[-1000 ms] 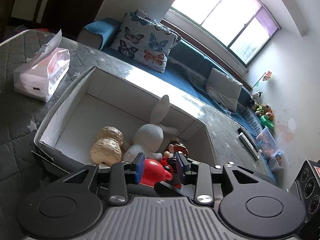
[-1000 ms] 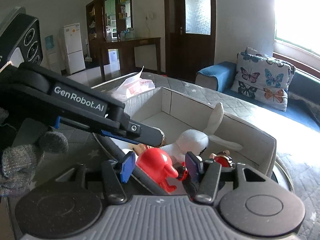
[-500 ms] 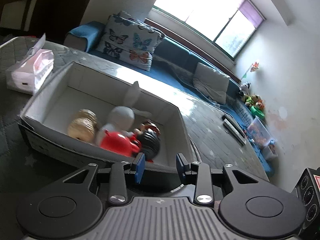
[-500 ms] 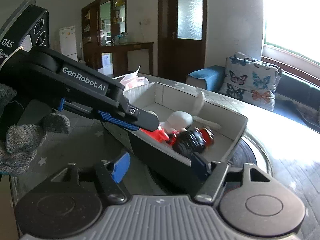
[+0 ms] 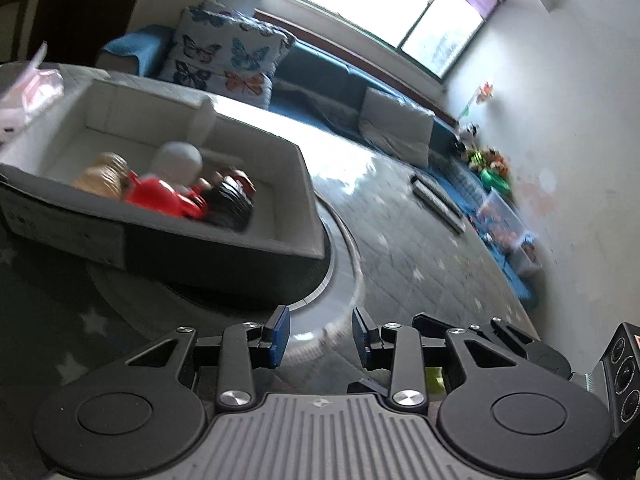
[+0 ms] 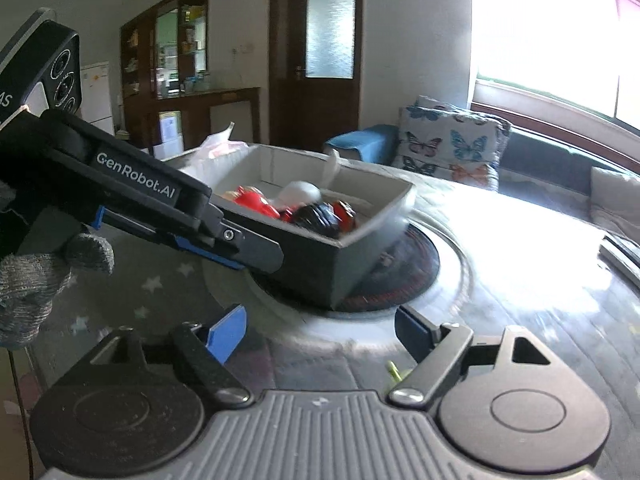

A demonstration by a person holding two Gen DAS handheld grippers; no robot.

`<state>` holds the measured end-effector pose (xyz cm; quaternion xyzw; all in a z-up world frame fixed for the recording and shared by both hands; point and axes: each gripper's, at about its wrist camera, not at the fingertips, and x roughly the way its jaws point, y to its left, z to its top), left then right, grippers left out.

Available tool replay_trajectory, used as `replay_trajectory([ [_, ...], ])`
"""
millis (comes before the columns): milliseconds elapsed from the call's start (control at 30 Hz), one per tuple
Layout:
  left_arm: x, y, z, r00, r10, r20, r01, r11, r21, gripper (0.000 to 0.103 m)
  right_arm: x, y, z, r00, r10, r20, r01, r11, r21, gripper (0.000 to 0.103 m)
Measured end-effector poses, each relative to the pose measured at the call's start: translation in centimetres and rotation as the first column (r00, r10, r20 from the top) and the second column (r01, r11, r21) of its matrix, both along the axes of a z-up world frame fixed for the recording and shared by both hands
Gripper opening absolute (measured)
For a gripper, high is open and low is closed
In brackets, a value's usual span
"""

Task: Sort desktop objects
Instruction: 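Move the left gripper back to the green alien figure, then close the left gripper on the green alien figure and lift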

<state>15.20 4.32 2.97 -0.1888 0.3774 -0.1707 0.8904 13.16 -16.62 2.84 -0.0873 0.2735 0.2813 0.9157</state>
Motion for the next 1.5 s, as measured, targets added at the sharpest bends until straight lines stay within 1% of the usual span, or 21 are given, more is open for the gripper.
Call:
replay_trajectory([
  [333,0.6,-3.7,-1.0,0.996,-0.086,-0.03,0.086,0.996,-0.003,0.036,-0.7,-3.5,-1.1,0.995,-0.101,-0.017,0.101,0.995,0.006,0.085],
  [467,0.9,-5.0,-1.4,0.992,-0.12,-0.047,0.119,0.992,-0.038,0.036,-0.5,-4.6,-1.6,0.991,-0.133,-0.029,0.133,0.991,0.006,0.085],
  [600,1.2,-6.3,-1.8,0.987,-0.15,-0.062,0.146,0.987,-0.067,0.036,0.0,-5.5,-2.7,0.987,-0.15,-0.062,0.151,0.989,0.005,0.085],
  [667,1.4,-6.8,-2.0,0.985,-0.156,-0.068,0.15,0.986,-0.078,0.036,0.3,-5.9,-3.2,0.984,-0.157,-0.081,0.159,0.987,0.012,0.083],
  [733,1.5,-7.1,-2.2,0.984,-0.159,-0.076,0.152,0.984,-0.095,0.036,0.5,-6.2,-3.4,0.982,-0.161,-0.098,0.164,0.986,0.022,0.077],
  [867,1.9,-7.5,-2.6,0.983,-0.157,-0.091,0.145,0.981,-0.127,0.037,0.6,-6.7,-3.8,0.981,-0.159,-0.114,0.165,0.985,0.043,0.072],
  [900,2.0,-7.6,-2.7,0.983,-0.156,-0.096,0.143,0.981,-0.132,0.037,0.7,-6.7,-3.8,0.981,-0.157,-0.118,0.163,0.985,0.047,0.068],
  [1000,2.4,-7.6,-3.1,0.983,-0.144,-0.114,0.128,0.982,-0.141,0.037,0.8,-6.7,-4.0,0.98,-0.15,-0.129,0.158,0.986,0.055,0.063],
  [1067,2.5,-7.6,-3.3,0.983,-0.137,-0.124,0.119,0.983,-0.143,0.037,1.0,-6.6,-4.1,0.98,-0.144,-0.135,0.154,0.986,0.061,0.062],
  [1167,2.7,-7.7,-3.7,0.982,-0.13,-0.137,0.111,0.984,-0.137,0.039,1.1,-6.5,-4.1,0.98,-0.136,-0.143,0.147,0.987,0.067,0.055],
  [1267,2.8,-7.6,-3.7,0.983,-0.127,-0.135,0.107,0.984,-0.141,0.039,1.1,-6.4,-4.1,0.979,-0.143,-0.143,0.154,0.986,0.069,0.053],
  [1367,2.7,-7.7,-3.7,0.983,-0.127,-0.132,0.109,0.985,-0.134,0.039,1.2,-6.4,-4.1,0.978,-0.149,-0.148,0.161,0.984,0.072,0.052],
  [1433,2.7,-7.8,-3.7,0.983,-0.127,-0.131,0.11,0.985,-0.129,0.039,1.1,-6.3,-4.1,0.977,-0.153,-0.148,0.165,0.984,0.07,0.049],
  [1500,2.7,-7.9,-3.6,0.983,-0.127,-0.129,0.111,0.986,-0.124,0.04,1.1,-6.3,-4.1,0.976,-0.158,-0.148,0.17,0.983,0.07,0.049],
])
